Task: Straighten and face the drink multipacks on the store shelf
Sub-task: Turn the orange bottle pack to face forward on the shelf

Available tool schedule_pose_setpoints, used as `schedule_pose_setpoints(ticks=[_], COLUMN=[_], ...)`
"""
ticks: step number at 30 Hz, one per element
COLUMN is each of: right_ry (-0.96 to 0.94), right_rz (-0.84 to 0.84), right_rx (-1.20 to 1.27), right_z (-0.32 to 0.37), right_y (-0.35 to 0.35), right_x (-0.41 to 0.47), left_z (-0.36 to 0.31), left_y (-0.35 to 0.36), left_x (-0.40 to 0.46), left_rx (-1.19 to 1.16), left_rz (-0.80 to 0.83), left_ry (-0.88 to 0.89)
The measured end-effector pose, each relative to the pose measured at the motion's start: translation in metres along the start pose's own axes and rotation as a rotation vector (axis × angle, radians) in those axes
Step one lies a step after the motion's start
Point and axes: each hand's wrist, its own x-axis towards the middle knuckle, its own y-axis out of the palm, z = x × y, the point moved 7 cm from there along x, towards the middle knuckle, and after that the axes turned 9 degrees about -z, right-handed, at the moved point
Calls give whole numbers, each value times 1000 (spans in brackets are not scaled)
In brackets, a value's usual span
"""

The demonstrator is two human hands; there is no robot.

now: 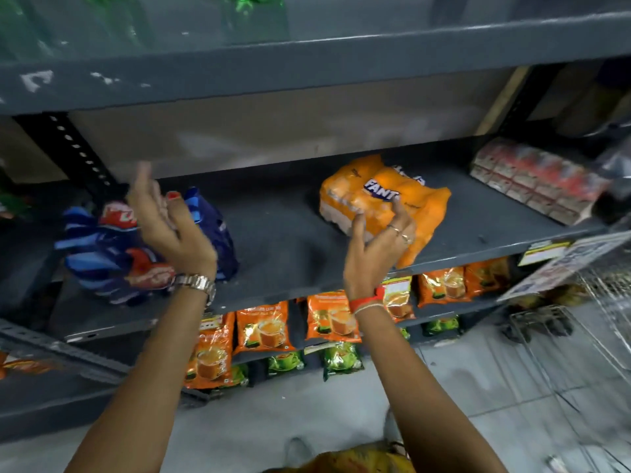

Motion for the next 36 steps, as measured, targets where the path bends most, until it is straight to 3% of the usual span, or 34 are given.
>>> schedule_pose_setpoints(ticks=[3,6,8,11,13,17,19,22,25,28,31,36], right_ry=[209,526,505,602,696,809,831,799,723,597,355,95], right_rz=[-24,67,29,193,233,369,410,480,606,733,796,792], right_rx=[-150,-46,16,-12,-40,-43,0,43,54,52,107,138], right_z=[-30,-67,-77,-93,-113,-124,-136,-141,-142,-136,-127,-130], right_y=[-26,-43,-42,-24,-22,-12,-10,-4,6,15,18,12], right_x=[43,63,82,96,103,111,128,144,164,176,179,171], left_z=[-3,2,11,25,32,56,71,81,84,82,66,43], left_y=[60,121,154,189,213,252,263,255,242,217,192,170], left_x=[-44,-92,-115,-134,-140,-142,-154,-156,-153,-148,-153,-172], left_rx=[-82,-80,-38,104,254,639,801,870,831,723,561,418], left_rz=[96,285,411,503,579,903,1061,1162,1082,826,637,514], left_ry=[-191,-370,-466,-500,-452,-305,-369,-578,-743,-831,-723,-527])
